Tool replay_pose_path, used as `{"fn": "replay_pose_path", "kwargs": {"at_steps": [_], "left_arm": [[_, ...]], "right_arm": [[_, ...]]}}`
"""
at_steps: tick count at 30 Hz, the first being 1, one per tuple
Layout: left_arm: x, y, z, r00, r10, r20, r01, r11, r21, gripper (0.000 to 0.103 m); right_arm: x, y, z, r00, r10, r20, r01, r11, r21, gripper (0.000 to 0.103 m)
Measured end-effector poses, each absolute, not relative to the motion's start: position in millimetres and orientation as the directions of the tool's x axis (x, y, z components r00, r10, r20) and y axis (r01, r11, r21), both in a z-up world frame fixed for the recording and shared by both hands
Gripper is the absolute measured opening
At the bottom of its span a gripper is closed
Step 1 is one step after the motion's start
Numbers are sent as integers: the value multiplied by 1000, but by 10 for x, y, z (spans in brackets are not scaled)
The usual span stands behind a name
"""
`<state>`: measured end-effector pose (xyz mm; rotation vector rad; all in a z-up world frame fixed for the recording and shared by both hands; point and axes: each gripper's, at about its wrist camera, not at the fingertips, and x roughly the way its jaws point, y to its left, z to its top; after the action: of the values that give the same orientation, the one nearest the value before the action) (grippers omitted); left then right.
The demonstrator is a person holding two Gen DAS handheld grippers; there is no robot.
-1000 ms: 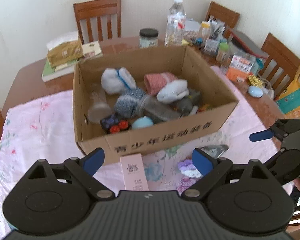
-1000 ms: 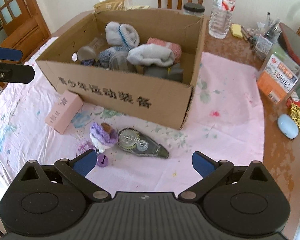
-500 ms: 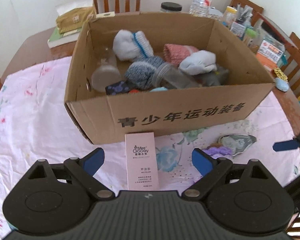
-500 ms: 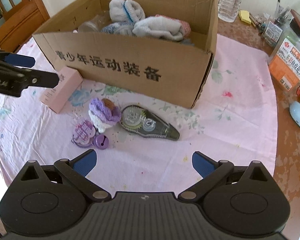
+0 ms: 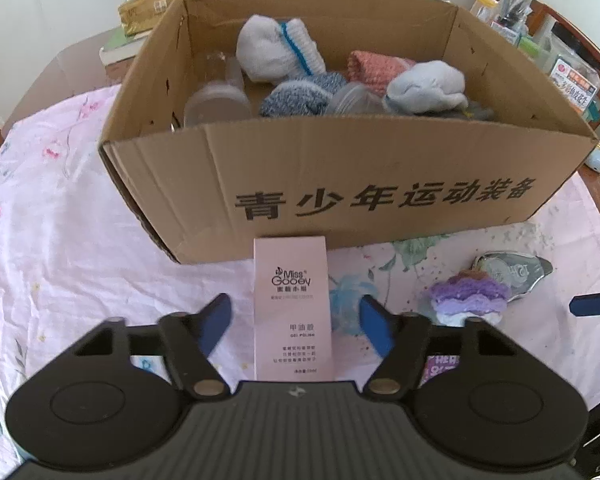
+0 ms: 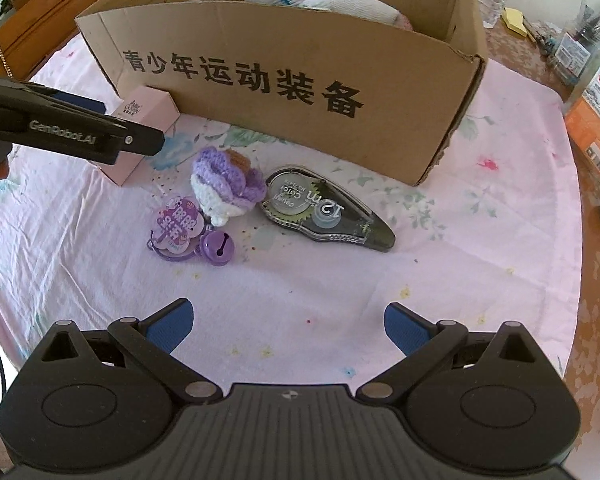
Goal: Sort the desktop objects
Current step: 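Lower the left tool onto the pink nail-polish box and close it, then hold the pink box in the left tool while the right tool grasps the correction-tape dispenser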
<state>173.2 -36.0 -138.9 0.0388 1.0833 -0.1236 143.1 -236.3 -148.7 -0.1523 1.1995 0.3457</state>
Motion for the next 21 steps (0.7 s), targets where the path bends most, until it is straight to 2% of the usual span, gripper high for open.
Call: {"fn": "replay_pose_path", "kwargs": {"at_steps": [6,11,21], "left_arm": [[1742,-350,-1409,462,-98,-881,115,992,-50,52],[1754,-336,-1383,471,-97,-877,118,992,-46,39],[1735,-300,-1324,480,-121,-869,126,990,-68,38]], "right_arm": [[1435,-2369,-1465,330,178,-927,-339,939,60,103],[1452,-2374,-1442,339,179,-924,-334,941,60,103],[1496,-2333,-1394,357,182,-916,-341,939,54,103]]}}
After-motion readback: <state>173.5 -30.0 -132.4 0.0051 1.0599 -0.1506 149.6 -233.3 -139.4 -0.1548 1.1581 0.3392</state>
